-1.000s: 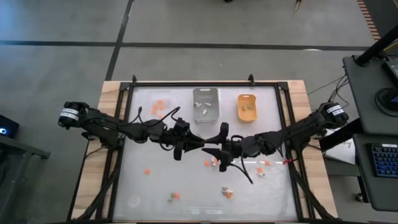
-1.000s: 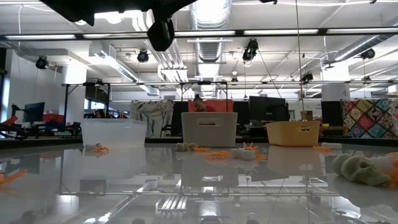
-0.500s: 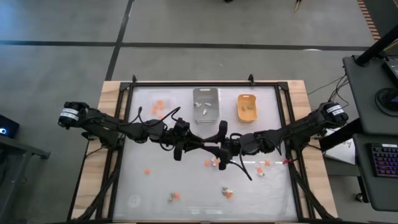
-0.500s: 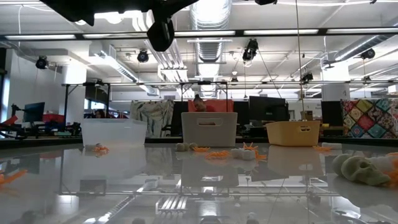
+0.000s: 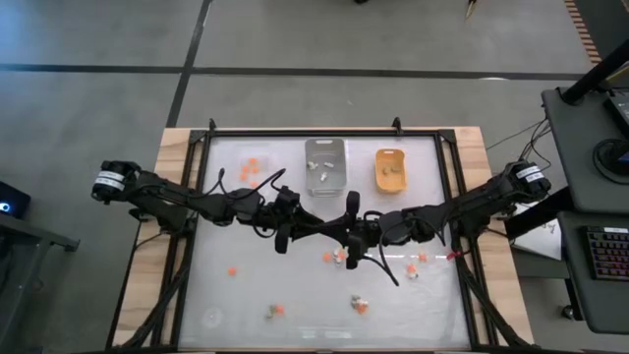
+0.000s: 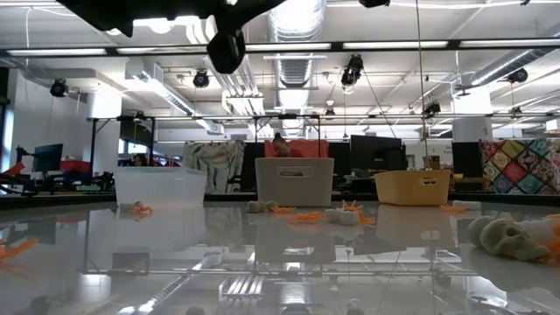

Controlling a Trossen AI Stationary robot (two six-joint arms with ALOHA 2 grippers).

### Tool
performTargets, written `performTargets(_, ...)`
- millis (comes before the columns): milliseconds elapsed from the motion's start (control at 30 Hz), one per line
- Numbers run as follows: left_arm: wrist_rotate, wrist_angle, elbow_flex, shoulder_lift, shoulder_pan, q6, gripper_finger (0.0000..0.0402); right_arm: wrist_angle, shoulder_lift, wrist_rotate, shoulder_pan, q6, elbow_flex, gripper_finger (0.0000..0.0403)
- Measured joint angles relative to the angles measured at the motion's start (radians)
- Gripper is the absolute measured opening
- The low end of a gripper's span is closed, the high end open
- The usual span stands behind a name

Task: Sort Halloween decoration
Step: Put the cream white skull toy into the yellow bin

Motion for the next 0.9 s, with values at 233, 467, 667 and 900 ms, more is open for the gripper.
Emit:
performTargets(233, 0.046, -0.005, 0.000, -0.005, 0.013, 0.000, 0.0176, 0.000, -0.004, 0.025, 0.000, 0.046, 0.000, 0.0022)
performTargets(467, 0.052, -0.160, 0.001, -0.053, 0.065, 0.059, 0.0202, -0.015, -0.034, 0.248, -0.020, 0.175, -0.001, 0.0022)
performTargets(667, 0.047, -0.306, 0.001, -0.109, 0.102, 0.132, 0.0203, -0.247, -0.099, 0.483, -0.139, 0.553, 0.000, 0.0022)
performTargets(900, 0.017, -0.368, 0.001, -0.131, 0.103, 0.151, 0.0204, -0.890, -0.114, 0.356, -0.462, 1.289, -0.001, 0.0022)
